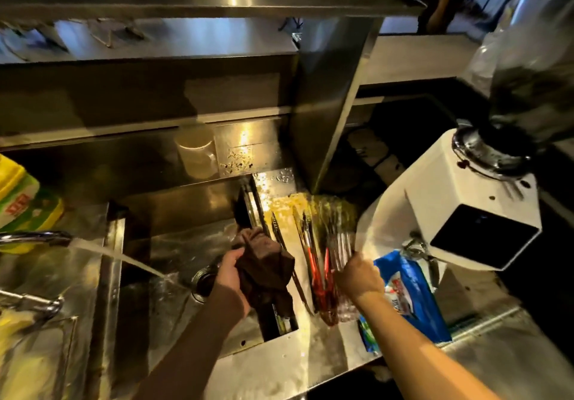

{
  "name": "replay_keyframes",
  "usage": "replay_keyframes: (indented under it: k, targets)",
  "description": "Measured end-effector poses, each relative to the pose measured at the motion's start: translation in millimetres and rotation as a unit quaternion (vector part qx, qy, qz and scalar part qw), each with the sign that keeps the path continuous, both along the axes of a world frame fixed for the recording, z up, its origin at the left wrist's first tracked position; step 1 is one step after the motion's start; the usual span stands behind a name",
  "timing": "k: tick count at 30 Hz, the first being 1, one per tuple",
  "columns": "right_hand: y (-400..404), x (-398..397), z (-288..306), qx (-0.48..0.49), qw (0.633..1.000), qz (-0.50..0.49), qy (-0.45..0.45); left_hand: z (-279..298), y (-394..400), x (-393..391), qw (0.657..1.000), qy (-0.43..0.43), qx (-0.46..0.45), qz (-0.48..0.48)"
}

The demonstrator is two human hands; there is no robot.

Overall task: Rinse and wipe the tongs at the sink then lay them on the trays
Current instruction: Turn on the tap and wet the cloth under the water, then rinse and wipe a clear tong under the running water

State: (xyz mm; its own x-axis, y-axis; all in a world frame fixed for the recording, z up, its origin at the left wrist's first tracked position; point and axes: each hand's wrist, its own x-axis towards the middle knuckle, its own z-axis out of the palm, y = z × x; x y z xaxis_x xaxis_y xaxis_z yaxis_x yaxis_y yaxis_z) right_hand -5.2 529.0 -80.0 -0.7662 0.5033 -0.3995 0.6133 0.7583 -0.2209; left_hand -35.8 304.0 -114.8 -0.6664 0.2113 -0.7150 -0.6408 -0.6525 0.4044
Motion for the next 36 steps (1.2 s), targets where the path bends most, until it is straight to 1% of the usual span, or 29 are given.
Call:
replay_keyframes:
  k: [2, 6, 9, 12, 14, 16, 17, 19, 21, 22, 24, 26, 28, 30, 31, 33, 34, 36]
  targets:
    - [2, 4, -8, -0.028, 0.999, -0.008, -0.023, -6, 10, -4, 1.0, 0.0, -0.008, 0.006]
    - [10, 3, -15, -0.055, 0.998, -0.002, -0.029, -12, 30, -9, 1.0, 0.009, 0.014, 0.012]
    - [13, 1, -8, -0.043, 0.999, 0.009, -0.017, -5, 41, -10, 0.999, 0.024, 0.039, -0.007]
    - [20, -1, 11, 0.008, 0.999, 0.05, 0.015, 6, 45, -9, 0.999, 0.026, 0.043, -0.009]
    - [18, -4, 30, 0.055, 0.993, 0.1, -0.005, 13, 42, -7, 0.999, 0.035, 0.029, -0.022]
    - [16, -6, 51, 0.095, 0.988, 0.125, -0.011, 14, 38, -7, 0.998, 0.042, -0.022, -0.034]
    - [14, -8, 58, 0.104, 0.986, 0.132, 0.004, 15, 35, -6, 0.998, 0.042, -0.044, -0.033]
    - [10, -8, 72, 0.089, 0.986, 0.135, 0.035, 18, 26, -3, 0.998, 0.051, -0.008, -0.03]
    - [-3, -8, 83, 0.064, 0.984, 0.161, 0.044, 23, 13, 0, 0.998, 0.051, 0.023, -0.019]
    - [-11, -7, 87, 0.048, 0.982, 0.169, 0.061, 27, 7, 0, 0.999, 0.047, 0.026, -0.011]
    - [-33, -6, 93, -0.015, 0.983, 0.162, 0.08, 33, -11, 3, 0.998, 0.048, 0.038, 0.025]
    - [-56, -5, 96, -0.129, 0.976, 0.164, 0.063, 38, -32, 7, 0.997, 0.041, 0.011, 0.066]
    - [-83, 0, 98, -0.263, 0.951, 0.16, 0.021, 36, -57, 13, 0.993, 0.08, -0.02, 0.084]
    - [-110, 8, 94, -0.389, 0.91, 0.137, -0.031, 39, -85, 26, 0.986, 0.122, -0.061, 0.094]
    - [-122, 13, 89, -0.426, 0.893, 0.136, -0.057, 41, -98, 33, 0.983, 0.131, -0.075, 0.106]
    - [-148, 20, 78, -0.458, 0.87, 0.152, -0.1, 39, -124, 44, 0.98, 0.134, -0.082, 0.125]
    - [-158, 23, 73, -0.468, 0.862, 0.16, -0.114, 38, -136, 47, 0.979, 0.125, -0.085, 0.136]
    - [-177, 28, 67, -0.49, 0.847, 0.159, -0.133, 33, -154, 49, 0.977, 0.096, -0.121, 0.149]
